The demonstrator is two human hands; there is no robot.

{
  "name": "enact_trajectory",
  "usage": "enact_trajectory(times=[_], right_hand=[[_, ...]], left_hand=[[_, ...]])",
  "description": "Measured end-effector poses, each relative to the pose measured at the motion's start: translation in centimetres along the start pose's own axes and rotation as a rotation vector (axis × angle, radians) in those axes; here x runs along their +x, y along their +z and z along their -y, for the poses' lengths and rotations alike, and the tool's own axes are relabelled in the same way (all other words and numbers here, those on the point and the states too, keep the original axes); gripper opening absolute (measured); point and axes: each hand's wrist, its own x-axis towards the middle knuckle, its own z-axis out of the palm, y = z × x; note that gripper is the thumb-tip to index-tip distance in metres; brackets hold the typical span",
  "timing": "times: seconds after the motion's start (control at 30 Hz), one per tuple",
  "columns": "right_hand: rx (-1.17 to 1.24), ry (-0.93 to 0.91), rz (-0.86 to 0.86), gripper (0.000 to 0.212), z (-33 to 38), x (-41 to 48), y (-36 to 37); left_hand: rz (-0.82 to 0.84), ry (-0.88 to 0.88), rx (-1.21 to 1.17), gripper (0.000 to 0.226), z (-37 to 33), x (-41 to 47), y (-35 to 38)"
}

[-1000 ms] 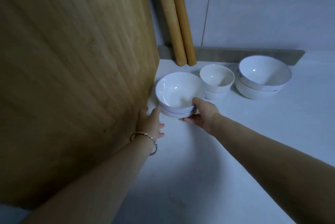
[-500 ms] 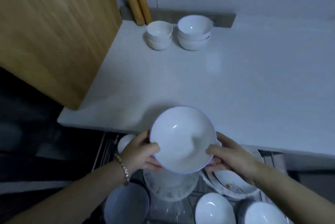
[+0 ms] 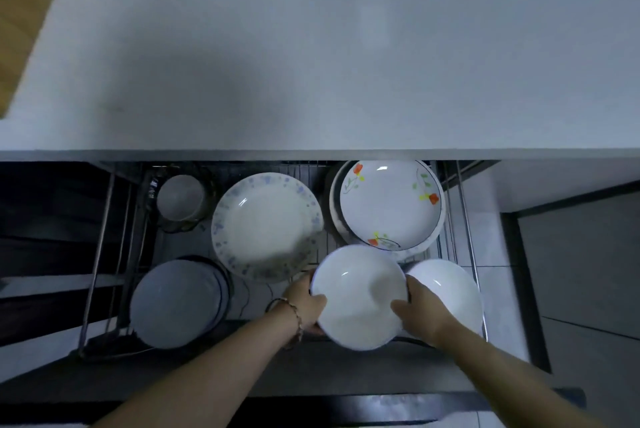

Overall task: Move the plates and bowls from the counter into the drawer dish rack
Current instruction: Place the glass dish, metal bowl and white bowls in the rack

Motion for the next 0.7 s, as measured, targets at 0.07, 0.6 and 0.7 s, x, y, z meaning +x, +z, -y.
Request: enact_trajectory(times=[0.07, 0.6, 0.7], right_hand=[[-0.025, 0.079, -0.005, 0.044, -0.6, 1.7, 1.0], [-0.435, 0.085, -0.123, 0.035, -1.8, 4.0, 2.3], [-0.454, 0.048, -0.119, 0.038, -0.8, 4.0, 2.1]], left_hand=[[0.018, -0.021, 0.059, 0.054, 0.4, 1.6, 0.5], [0.072, -0.191, 0.207, 0.073, 3.0, 6.0, 1.8], [0.085, -0.291, 0.248, 0.071, 2.6, 5.4, 2.0]])
